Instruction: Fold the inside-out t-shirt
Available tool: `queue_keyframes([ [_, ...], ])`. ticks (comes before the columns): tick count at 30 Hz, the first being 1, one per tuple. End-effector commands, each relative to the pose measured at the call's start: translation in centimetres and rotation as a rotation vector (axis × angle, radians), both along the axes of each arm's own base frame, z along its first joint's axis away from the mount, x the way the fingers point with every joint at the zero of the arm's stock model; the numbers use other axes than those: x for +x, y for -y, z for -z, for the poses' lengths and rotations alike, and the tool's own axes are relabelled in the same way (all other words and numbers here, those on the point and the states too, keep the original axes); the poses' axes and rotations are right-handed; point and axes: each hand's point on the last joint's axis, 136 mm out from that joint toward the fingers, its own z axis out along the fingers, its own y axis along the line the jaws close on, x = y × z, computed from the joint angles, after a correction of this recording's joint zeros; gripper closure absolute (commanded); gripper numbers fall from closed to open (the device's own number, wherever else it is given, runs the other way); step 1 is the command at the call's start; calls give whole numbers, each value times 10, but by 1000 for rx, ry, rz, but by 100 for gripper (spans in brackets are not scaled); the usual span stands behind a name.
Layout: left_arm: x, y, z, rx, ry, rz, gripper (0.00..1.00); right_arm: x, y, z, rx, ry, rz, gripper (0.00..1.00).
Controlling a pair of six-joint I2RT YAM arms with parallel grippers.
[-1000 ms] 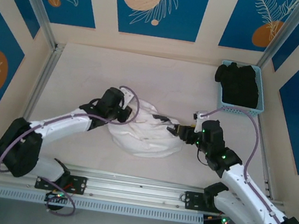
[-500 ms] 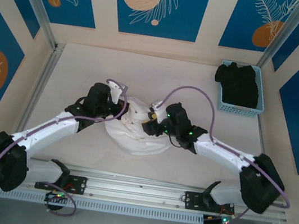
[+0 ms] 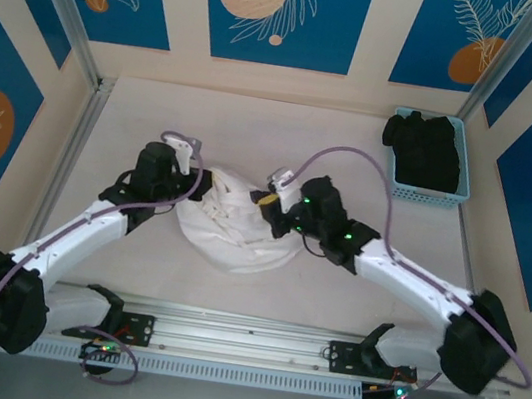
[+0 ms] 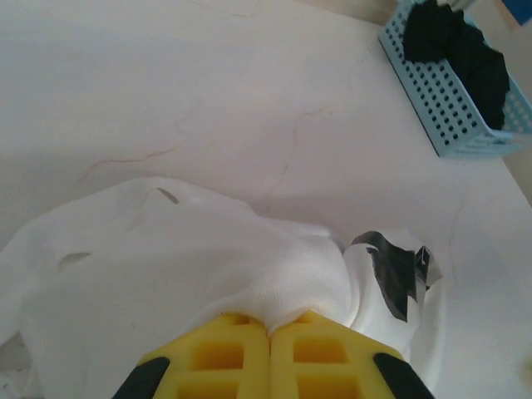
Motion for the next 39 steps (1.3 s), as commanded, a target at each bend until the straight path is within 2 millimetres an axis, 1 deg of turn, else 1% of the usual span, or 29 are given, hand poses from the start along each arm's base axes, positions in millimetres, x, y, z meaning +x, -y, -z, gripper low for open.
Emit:
queue_keyframes([
  [1,7,-6,-38,-123,66,-28,100,-10,19,-46,119,41,-9,100],
  [2,8,-8,-43,-130,75,-31,100,-11,24,-57,154,51,-8,100],
  [3,7,-9,-47,-134,80,-30,100,-11,28,-65,178,57,-11,100],
  [4,6,-8,-49,-137,83,-21,100,-12,28,-66,183,62,-21,100],
  [5,6,-6,-51,-145,84,-14,100,-10,25,-63,172,64,-29,99],
  [7,5,-3,-49,-166,75,-1,100,-6,12,-49,130,37,-55,82],
  [9,5,-1,-45,-181,64,4,100,2,-7,-34,87,9,-75,61],
  [10,4,0,-42,-184,56,8,100,6,-16,-30,74,9,-82,55],
  [13,5,2,-36,-189,38,14,100,20,-42,-8,41,-10,-103,45],
  [14,5,3,-35,-193,37,17,100,26,-50,3,24,-22,-108,40],
  [15,5,3,-33,-197,31,17,100,31,-58,15,4,-38,-114,37],
  [18,5,5,-33,-202,28,27,100,43,-75,49,-58,-77,-117,34],
  [19,5,5,-33,-200,27,30,100,47,-79,58,-72,-84,-115,34],
  [20,5,5,-33,-199,28,29,100,53,-83,66,-87,-88,-102,37],
  [21,5,5,-32,-197,27,28,100,57,-86,72,-95,-93,-89,45],
  [22,6,4,-33,-193,29,26,100,58,-88,73,-92,-94,-85,55],
  [24,7,2,-31,-182,29,13,100,56,-89,68,-70,-86,-82,74],
  [25,8,1,-30,-176,27,6,100,54,-87,66,-62,-83,-80,80],
  [27,11,-2,-29,-163,29,-12,100,49,-80,55,-50,-69,-72,89],
  [29,14,-5,-30,-156,33,-29,100,42,-70,39,-40,-55,-68,95],
  [31,18,-11,-35,-164,42,-56,100,33,-58,25,-26,-50,-70,98],
  [34,26,-22,-49,-200,69,-93,100,20,-34,-8,21,-20,-60,98],
  [36,31,-30,-61,-220,93,-114,100,15,-17,-35,87,-5,-55,98],
  [38,34,-39,-70,-230,113,-137,100,12,-1,-57,162,1,-54,98],
  [39,35,-44,-71,-233,116,-152,100,11,6,-65,197,4,-51,98],
])
